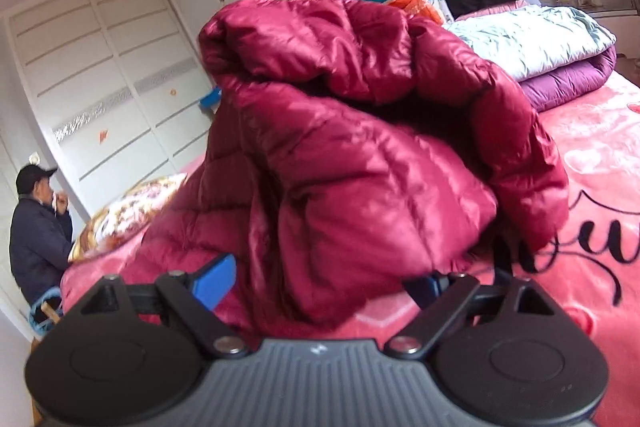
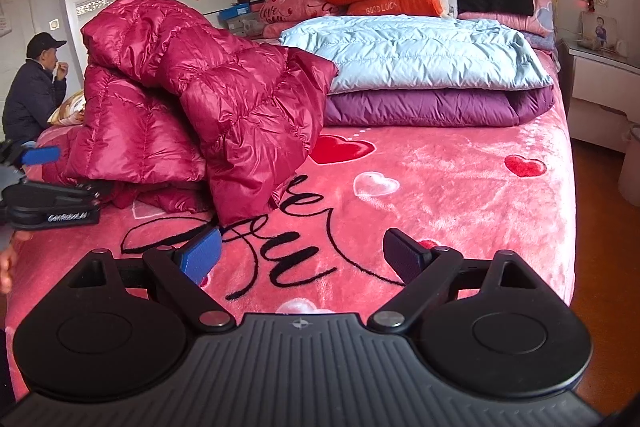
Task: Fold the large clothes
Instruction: 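Grasp the jacket with the left gripper while the right gripper grasps another part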
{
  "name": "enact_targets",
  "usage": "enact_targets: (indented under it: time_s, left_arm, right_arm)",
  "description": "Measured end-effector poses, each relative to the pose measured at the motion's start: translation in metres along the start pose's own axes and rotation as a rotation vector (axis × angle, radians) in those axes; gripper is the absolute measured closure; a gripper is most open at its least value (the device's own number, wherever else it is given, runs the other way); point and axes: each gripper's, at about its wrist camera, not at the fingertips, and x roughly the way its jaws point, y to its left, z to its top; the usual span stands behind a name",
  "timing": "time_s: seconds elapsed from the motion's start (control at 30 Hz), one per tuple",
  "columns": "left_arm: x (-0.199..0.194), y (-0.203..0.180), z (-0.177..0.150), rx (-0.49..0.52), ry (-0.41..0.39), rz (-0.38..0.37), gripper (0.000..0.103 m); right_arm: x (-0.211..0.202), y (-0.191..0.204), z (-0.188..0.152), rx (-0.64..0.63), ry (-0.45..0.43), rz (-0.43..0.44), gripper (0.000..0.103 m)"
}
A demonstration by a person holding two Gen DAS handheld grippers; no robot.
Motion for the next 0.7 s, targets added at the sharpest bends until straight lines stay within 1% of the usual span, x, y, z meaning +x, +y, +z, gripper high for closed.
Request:
enact_targets:
  time_s: [0.03, 0.13, 0.2, 0.23, 0.27, 0.3, 0.33, 0.37, 0.4, 0.5, 0.7]
  left_arm:
    - [0.004, -0.001, 0.003, 0.006, -0.009, 0.003, 0.016]
    - [0.014, -0.004, 0.010, 0.006, -0.018, -0.004, 0.035]
    - [0.019, -0.004, 0.015, -0.014, -0.013, -0.010, 0.056]
    - [0.020, -0.004, 0.017, -0.030, -0.015, -0.009, 0.061]
    - [0.018, -0.004, 0.018, -0.045, -0.021, -0.009, 0.073]
    - [0.017, -0.004, 0.020, -0.059, -0.026, -0.013, 0.080]
    - [0.016, -0.003, 0.022, -0.072, -0.030, -0.018, 0.082]
    - [0.014, -0.003, 0.024, -0.084, -0.035, -0.025, 0.088]
    - [0.009, -0.001, 0.025, -0.097, -0.042, -0.032, 0.091]
    - [-0.006, 0.005, 0.031, -0.152, -0.066, -0.054, 0.096]
    - [-0.047, 0.025, 0.042, -0.227, -0.115, -0.115, 0.099]
  right_arm:
    - [0.001, 0.001, 0.001, -0.006, -0.002, 0.001, 0.000]
    - [0.003, -0.001, 0.003, 0.003, -0.004, 0.016, 0.000]
    - [0.005, -0.004, 0.003, 0.010, -0.001, 0.022, 0.000]
    - [0.006, -0.006, 0.004, 0.012, 0.001, 0.021, 0.000]
    - [0.007, -0.008, 0.004, 0.016, 0.002, 0.020, 0.000]
    - [0.007, -0.011, 0.004, 0.022, 0.004, 0.022, 0.000]
    - [0.008, -0.013, 0.004, 0.030, 0.004, 0.023, 0.000]
    - [0.009, -0.016, 0.004, 0.040, 0.004, 0.023, 0.000]
    - [0.009, -0.018, 0.004, 0.050, 0.006, 0.021, 0.000]
    - [0.011, -0.022, 0.003, 0.069, 0.010, 0.018, 0.000]
    - [0.010, -0.010, 0.002, 0.027, 0.005, 0.019, 0.000]
